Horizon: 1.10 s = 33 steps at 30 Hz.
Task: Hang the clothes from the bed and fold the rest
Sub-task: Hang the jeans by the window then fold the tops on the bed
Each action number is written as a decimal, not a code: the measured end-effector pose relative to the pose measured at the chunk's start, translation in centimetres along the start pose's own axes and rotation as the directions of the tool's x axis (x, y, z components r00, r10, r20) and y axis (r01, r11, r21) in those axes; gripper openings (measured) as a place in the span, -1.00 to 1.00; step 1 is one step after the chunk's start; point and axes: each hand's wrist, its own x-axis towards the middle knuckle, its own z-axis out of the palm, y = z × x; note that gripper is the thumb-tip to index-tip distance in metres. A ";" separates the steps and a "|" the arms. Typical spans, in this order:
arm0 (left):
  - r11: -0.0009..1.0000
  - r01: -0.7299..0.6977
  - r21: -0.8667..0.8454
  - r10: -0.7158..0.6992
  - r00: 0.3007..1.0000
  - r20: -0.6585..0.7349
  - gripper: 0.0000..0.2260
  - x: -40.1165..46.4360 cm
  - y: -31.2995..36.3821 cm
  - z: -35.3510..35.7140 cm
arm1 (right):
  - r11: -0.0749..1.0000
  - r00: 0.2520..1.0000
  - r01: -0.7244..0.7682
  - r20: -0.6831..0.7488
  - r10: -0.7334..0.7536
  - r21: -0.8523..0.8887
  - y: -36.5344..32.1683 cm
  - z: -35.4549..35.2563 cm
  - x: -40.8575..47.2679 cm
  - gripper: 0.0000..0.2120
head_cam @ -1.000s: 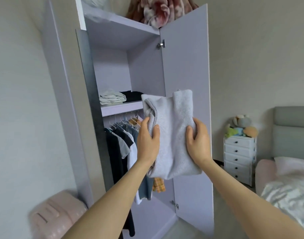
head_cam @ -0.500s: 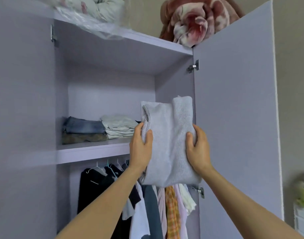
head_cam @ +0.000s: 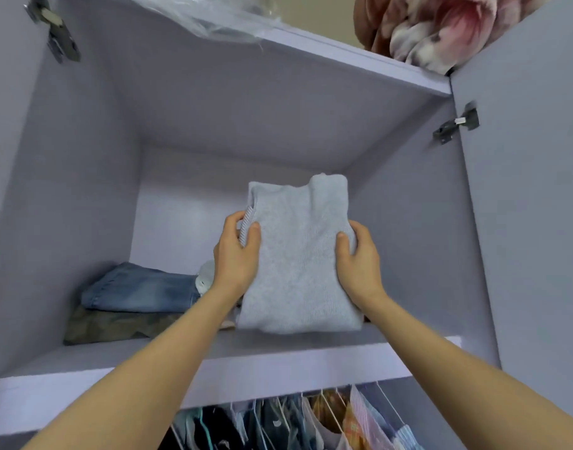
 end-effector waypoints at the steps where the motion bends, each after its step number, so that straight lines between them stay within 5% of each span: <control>1: 1.000 -0.016 0.021 0.016 1.000 -0.016 -0.89 3.2 -2.0 0.4 | 0.999 1.000 0.016 0.011 -0.016 0.034 1.6 2.5 3.0 -0.69; 7: 0.947 0.256 0.193 -0.250 0.967 -0.059 -0.69 15.6 -13.5 0.5 | 0.967 0.962 -0.230 0.176 0.208 0.111 11.3 15.2 13.7 -0.68; 9: 0.800 0.454 0.393 -0.510 0.859 0.045 -0.55 17.2 -17.8 0.1 | 0.919 0.855 -0.381 0.342 0.391 -0.097 15.6 18.7 14.9 -0.62; 11: 0.537 0.411 0.737 -0.695 0.711 0.110 -0.48 17.0 -20.9 -0.2 | 0.838 0.719 -0.443 0.432 0.544 -0.319 18.8 20.2 14.6 -0.57; 12: 0.477 0.318 0.819 -0.688 0.715 0.123 -0.49 16.9 -21.6 -0.2 | 0.818 0.696 -0.454 0.434 0.572 -0.353 19.7 20.1 14.8 -0.57; 14: 0.544 0.155 0.825 -0.547 0.811 0.208 -0.56 17.0 -22.5 0.2 | 0.869 0.762 -0.388 0.423 0.490 -0.307 21.0 19.8 15.5 -0.54; 17: 0.767 0.036 0.641 -0.284 0.914 0.289 -0.66 17.0 -21.5 0.5 | 0.981 0.849 -0.102 0.499 0.173 -0.166 20.9 18.6 15.8 -0.55; 19: 0.792 0.046 0.609 -0.364 0.837 0.410 -0.67 15.8 -20.9 0.5 | 0.979 0.703 0.057 0.704 0.101 -0.198 20.6 18.2 14.5 -0.58; 21: 0.653 -0.009 0.757 -0.549 0.683 0.481 -0.63 13.7 -20.2 0.4 | 0.960 0.502 0.109 0.848 0.170 -0.257 20.1 17.6 13.2 -0.55; 22: 0.591 -0.050 0.805 -0.571 0.679 0.462 -0.61 12.9 -19.7 0.3 | 0.952 0.483 0.132 0.857 0.180 -0.274 19.7 17.1 12.9 -0.54; 26: 0.478 -0.136 0.868 -0.344 0.880 0.327 -0.64 10.9 -14.4 -0.4 | 0.928 0.655 0.255 0.755 0.042 -0.273 16.2 14.5 11.6 -0.56; 29: 0.335 -0.177 0.925 -0.273 0.922 0.276 -0.63 7.4 -9.7 -1.7 | 0.953 0.688 0.273 0.719 -0.099 -0.129 12.9 12.1 8.2 -0.63; 33: 0.302 -0.062 0.951 -0.224 0.965 0.134 -0.65 -0.8 -4.2 -4.1 | 0.981 0.738 0.160 0.647 -0.190 0.106 8.7 9.5 1.1 -0.72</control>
